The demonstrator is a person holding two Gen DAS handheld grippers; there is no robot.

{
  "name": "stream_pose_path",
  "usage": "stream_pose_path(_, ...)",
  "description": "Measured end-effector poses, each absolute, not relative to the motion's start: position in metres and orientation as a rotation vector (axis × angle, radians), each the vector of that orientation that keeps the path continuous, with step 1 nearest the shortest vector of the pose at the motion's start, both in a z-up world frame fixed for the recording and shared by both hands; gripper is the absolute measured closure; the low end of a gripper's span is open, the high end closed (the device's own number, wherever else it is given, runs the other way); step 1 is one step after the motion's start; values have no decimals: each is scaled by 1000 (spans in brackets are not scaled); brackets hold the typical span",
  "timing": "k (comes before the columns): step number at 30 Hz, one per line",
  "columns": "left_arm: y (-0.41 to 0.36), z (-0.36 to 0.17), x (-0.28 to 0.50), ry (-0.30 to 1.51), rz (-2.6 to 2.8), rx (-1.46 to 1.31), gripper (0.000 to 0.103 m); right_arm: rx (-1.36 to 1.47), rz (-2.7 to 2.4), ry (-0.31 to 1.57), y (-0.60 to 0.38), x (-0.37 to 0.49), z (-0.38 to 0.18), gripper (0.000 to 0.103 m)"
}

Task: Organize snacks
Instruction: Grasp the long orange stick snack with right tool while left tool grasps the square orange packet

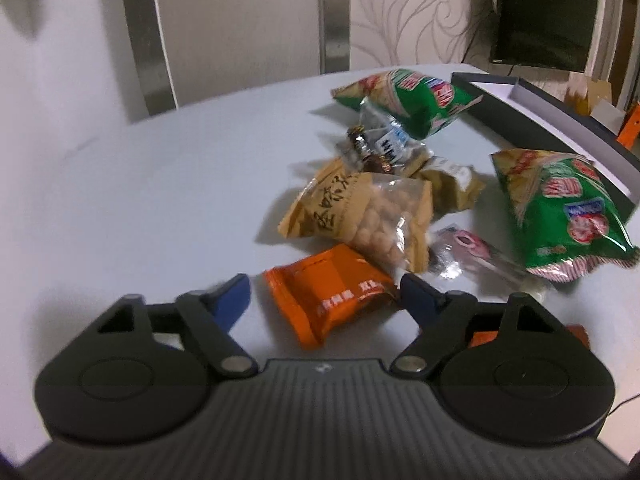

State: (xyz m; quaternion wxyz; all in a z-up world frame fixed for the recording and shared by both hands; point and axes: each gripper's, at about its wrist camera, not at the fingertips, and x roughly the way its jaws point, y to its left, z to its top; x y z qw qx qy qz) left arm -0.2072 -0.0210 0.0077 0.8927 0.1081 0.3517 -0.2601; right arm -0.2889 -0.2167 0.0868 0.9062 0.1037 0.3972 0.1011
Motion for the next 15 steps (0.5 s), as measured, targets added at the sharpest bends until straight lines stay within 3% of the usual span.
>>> stream_pose_path(6,-16,11,-202,715,-512,177,43,208,225,834,-212,-292,87,0)
stream_pose_path(10,-1,12,-210,714,-468,140,49,198,249,842,-207,-288,85,1)
stream_pose_path(14,18,13,-224,720,-409,133,49,181,279,868,-202,-278,80,20)
stream_pose_path(15,19,13,-226,722,-402,140,44,176,287,876,-201,-274,77,23)
